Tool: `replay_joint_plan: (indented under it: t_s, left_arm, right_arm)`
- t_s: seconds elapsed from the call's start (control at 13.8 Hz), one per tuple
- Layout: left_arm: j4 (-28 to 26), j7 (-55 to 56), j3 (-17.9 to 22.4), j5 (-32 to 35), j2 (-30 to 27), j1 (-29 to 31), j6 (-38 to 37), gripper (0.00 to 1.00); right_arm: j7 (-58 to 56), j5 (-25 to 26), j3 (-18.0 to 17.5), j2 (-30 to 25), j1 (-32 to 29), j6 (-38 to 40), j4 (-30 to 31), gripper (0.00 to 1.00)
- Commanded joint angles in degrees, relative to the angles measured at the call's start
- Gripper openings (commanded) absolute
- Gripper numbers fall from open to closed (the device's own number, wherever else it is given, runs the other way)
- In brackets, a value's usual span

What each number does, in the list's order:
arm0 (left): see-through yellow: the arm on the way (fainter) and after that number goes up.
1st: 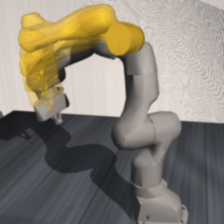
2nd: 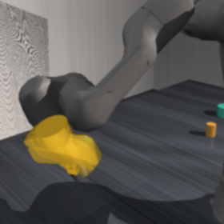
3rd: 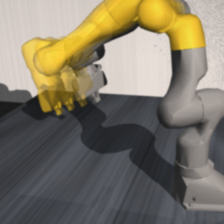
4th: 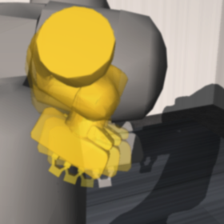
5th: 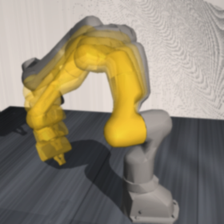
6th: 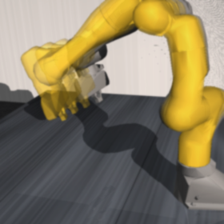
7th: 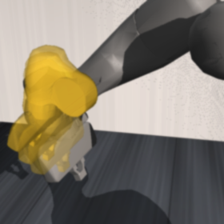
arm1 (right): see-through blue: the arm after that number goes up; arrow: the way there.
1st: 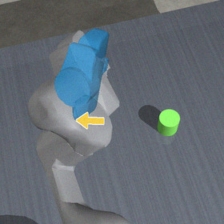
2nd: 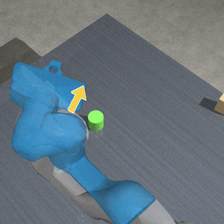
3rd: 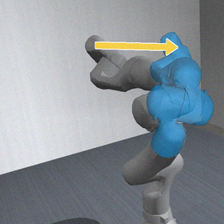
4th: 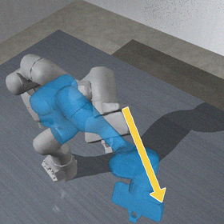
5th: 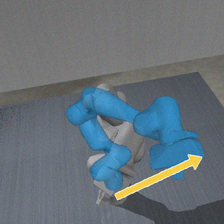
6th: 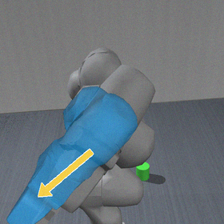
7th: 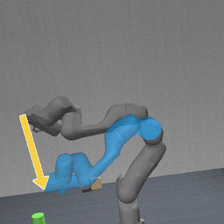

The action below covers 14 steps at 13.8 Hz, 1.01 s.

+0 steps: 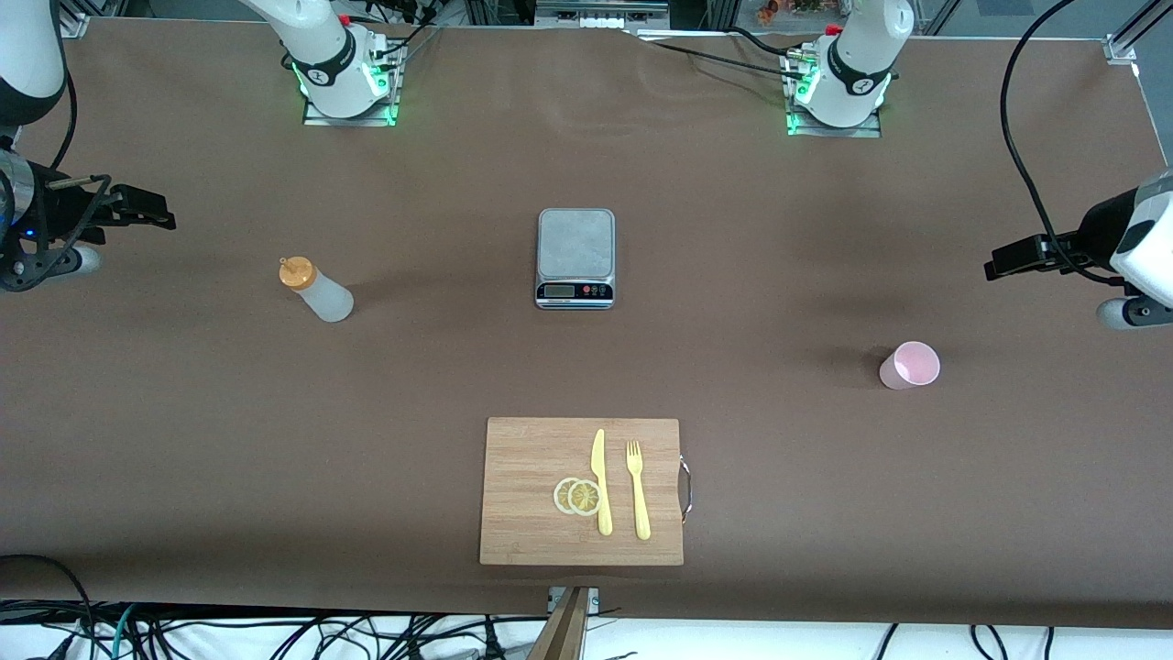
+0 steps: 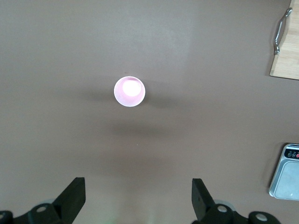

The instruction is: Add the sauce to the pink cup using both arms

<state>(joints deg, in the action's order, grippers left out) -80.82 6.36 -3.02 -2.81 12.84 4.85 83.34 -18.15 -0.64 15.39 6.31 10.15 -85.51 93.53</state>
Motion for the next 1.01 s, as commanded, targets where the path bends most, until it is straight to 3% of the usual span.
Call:
replay_joint_plan:
  t_s: [0.0,0.29,0.43,0.65,0.94]
  left_arm:
    - [0.1,-4.3,0.0,-0.9,1.7,1.3,0.0,1.0]
    - [-5.3,-9.0,0.2,-0.5,4.5,3.9,7.3,1.0]
    - [-8.0,-9.0,0.1,2.4,6.2,3.9,13.0,1.0]
    - [-12.0,-11.3,0.2,3.1,9.7,4.1,22.0,1.0]
    - [-15.9,-13.7,0.3,3.1,13.3,4.8,31.4,1.0]
  right_arm:
    - [2.0,1.0,-7.4,-0.2,-7.0,0.0,-1.0,0.99]
    - [9.6,1.2,-17.6,-1.1,-15.3,-0.3,-0.5,0.99]
    - [10.2,1.2,-17.9,-2.2,-15.9,-1.9,0.6,0.99]
    - [10.4,1.2,-18.7,-7.8,-17.4,-10.7,9.2,0.99]
    - [10.9,0.7,-18.1,-8.2,-16.6,-9.7,8.5,0.99]
